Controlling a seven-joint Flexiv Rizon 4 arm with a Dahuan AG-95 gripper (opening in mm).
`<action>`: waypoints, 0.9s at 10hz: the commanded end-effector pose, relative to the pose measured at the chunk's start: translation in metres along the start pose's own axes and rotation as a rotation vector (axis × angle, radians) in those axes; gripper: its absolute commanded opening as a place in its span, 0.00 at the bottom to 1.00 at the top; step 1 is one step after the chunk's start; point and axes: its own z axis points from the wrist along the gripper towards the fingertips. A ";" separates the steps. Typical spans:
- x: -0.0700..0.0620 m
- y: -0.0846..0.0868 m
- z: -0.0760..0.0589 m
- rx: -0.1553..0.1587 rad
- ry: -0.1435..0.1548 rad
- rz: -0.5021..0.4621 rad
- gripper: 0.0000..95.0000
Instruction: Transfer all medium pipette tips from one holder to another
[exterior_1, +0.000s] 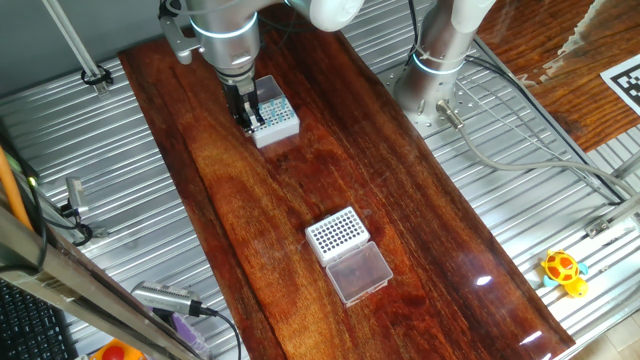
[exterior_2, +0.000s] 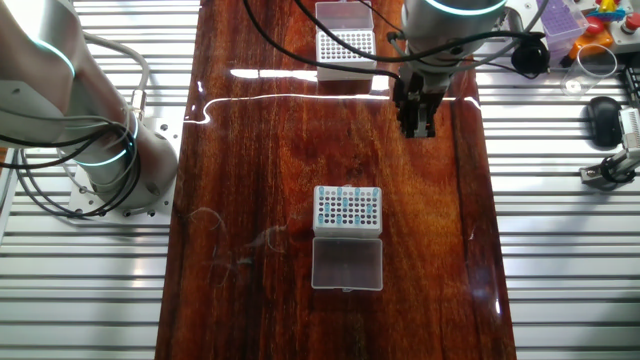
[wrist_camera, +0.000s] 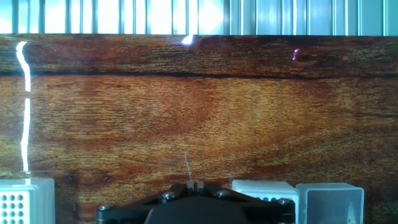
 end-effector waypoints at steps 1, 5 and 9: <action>0.000 0.000 0.000 0.000 0.001 -0.006 0.00; 0.004 -0.001 0.000 0.000 -0.005 -0.110 0.00; 0.008 -0.001 0.001 -0.003 -0.008 -0.182 0.00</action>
